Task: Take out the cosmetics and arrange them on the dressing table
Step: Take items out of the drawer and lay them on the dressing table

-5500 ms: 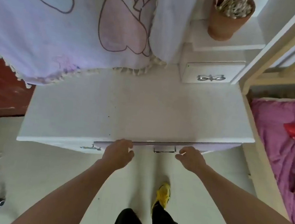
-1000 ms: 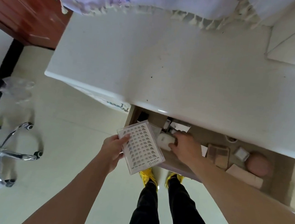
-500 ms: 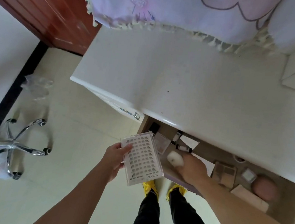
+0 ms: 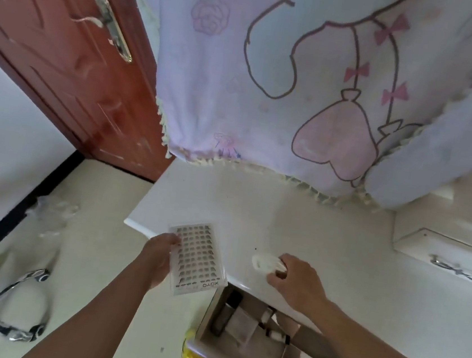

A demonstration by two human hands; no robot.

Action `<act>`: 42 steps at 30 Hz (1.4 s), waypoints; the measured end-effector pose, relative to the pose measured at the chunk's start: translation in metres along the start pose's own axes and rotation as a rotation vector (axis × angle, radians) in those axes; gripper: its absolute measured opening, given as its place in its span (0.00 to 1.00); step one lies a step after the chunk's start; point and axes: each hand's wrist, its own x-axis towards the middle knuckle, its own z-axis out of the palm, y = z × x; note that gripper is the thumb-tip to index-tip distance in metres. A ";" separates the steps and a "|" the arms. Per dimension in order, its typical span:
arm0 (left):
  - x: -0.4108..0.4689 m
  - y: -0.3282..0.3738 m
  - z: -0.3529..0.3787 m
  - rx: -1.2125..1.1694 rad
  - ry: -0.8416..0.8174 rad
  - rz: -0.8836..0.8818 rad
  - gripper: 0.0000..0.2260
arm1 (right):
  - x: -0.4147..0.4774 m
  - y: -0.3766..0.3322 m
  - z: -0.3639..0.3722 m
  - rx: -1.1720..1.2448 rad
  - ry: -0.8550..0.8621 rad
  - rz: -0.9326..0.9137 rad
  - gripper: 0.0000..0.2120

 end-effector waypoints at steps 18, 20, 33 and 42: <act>0.235 0.172 -0.027 0.324 -0.143 -0.009 0.08 | 0.207 -0.162 0.001 0.208 0.214 0.349 0.08; 0.260 0.182 -0.019 0.345 -0.162 -0.022 0.09 | 0.223 -0.165 0.003 0.233 0.229 0.391 0.09; 0.330 0.232 0.029 0.367 -0.054 0.198 0.11 | 0.291 -0.181 -0.012 0.154 0.293 0.429 0.09; 0.311 0.201 0.037 0.854 0.031 0.425 0.18 | 0.315 -0.194 -0.011 -0.020 0.339 0.340 0.15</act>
